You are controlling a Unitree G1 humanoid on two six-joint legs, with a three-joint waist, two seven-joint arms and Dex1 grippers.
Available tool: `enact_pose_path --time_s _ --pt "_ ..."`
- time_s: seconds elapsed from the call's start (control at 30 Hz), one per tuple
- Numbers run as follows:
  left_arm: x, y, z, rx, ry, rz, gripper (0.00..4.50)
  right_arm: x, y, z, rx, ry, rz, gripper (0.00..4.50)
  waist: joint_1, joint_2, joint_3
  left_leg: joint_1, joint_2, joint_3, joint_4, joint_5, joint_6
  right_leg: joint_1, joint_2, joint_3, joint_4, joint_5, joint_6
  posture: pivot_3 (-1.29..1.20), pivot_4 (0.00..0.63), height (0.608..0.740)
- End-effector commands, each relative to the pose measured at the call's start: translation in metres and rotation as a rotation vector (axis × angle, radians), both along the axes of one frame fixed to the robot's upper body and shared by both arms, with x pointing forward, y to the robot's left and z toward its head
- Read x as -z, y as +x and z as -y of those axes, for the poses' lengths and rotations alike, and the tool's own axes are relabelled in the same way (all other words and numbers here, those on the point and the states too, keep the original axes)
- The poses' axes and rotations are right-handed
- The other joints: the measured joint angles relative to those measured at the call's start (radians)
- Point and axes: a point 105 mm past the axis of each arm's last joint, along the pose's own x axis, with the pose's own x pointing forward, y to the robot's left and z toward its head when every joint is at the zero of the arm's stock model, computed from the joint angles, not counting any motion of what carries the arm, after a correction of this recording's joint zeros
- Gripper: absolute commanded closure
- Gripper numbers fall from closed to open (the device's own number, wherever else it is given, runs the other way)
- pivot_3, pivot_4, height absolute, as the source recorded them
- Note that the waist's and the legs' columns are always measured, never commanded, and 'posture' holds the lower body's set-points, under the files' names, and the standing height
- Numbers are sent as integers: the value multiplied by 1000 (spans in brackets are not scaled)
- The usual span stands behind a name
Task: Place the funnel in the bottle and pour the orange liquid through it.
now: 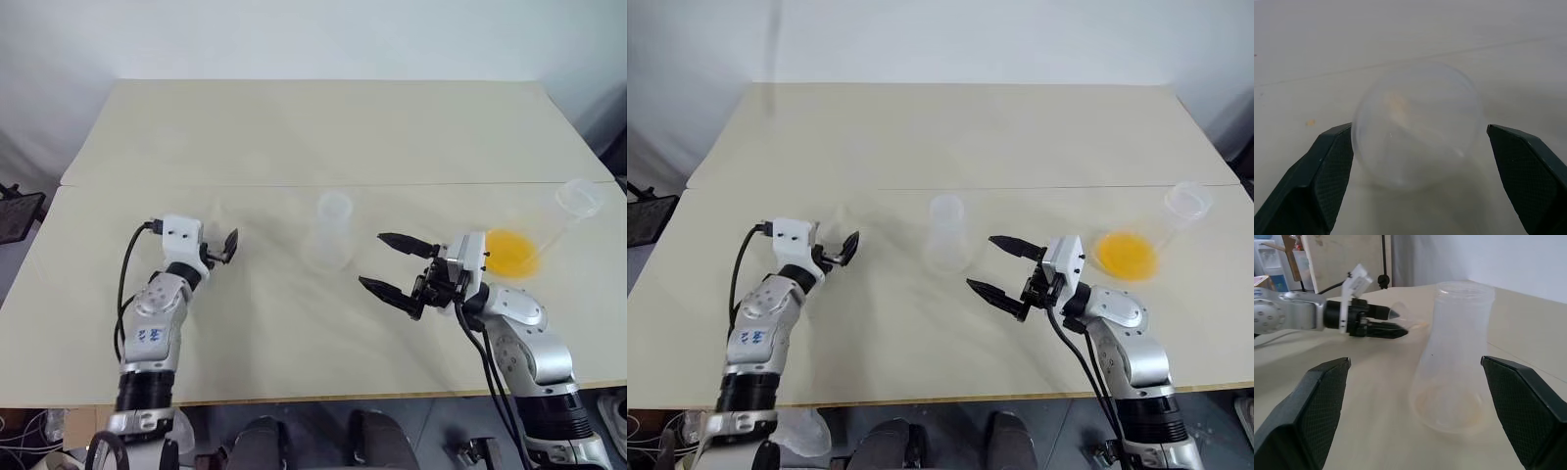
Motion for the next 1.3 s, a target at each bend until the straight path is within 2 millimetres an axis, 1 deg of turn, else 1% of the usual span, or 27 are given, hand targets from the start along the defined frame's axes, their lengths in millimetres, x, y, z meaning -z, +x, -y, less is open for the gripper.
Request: enact_pose_path --time_s 0.03,0.1,0.17,0.2,0.37,0.53,0.67,0.77,0.93,1.1,1.2,1.3 --pt "-19 -13 0 32 40 46 42 -10 -5 -1 -5 13 59 0 1 0 0 0 0 0 0 0 0 0 0 0 0 0 0 0 150 740" --pt "-23 -15 4 38 37 50 42 -10 -5 -1 -5 14 56 0 4 0 0 0 0 0 0 0 0 0 0 0 0 0 0 0 150 740" --pt "-26 -13 8 46 21 60 42 -10 -5 -1 -8 14 55 0 9 0 0 0 0 0 1 0 0 1 -1 0 0 0 0 0 150 740" --pt "-27 -8 13 61 9 68 42 -10 -5 -2 -13 14 53 0 11 0 0 0 0 0 1 0 0 1 -1 0 0 0 0 0 150 740" --pt "-25 16 24 80 -12 62 42 -12 -3 -5 -26 12 55 0 22 0 0 0 0 1 1 0 0 1 0 0 0 0 0 0 150 740" --pt "-24 29 26 80 -33 59 42 -14 -2 -4 -28 9 57 0 20 0 0 0 -1 0 0 0 0 0 0 0 0 0 0 0 150 740" --pt "-23 32 26 79 -39 59 42 -14 -4 -4 -28 9 55 0 21 0 0 0 -1 0 0 0 0 0 0 -1 0 0 0 0 150 740" --pt "-21 32 25 70 -28 61 42 -13 -4 -3 -24 7 51 0 21 0 0 0 -1 0 0 0 0 0 0 0 0 0 0 0 150 740" --pt "-25 23 12 -1 -57 97 42 -13 -6 -1 -20 2 49 0 21 0 0 0 -1 0 1 0 0 0 0 0 0 0 0 0 150 740" --pt "-29 8 6 -17 -105 124 42 -12 -7 -2 -19 5 47 0 21 0 0 0 -1 0 1 0 0 0 0 0 0 0 0 0 150 740" --pt "-29 -3 -6 -53 -117 116 42 -10 -9 -4 -17 13 40 0 21 0 0 0 0 0 1 0 0 0 0 0 0 0 0 0 150 740" --pt "-31 -11 -9 -51 -105 104 42 -8 -12 -5 -14 17 32 0 22 0 0 0 0 0 1 0 0 0 0 0 0 0 0 0 150 740"
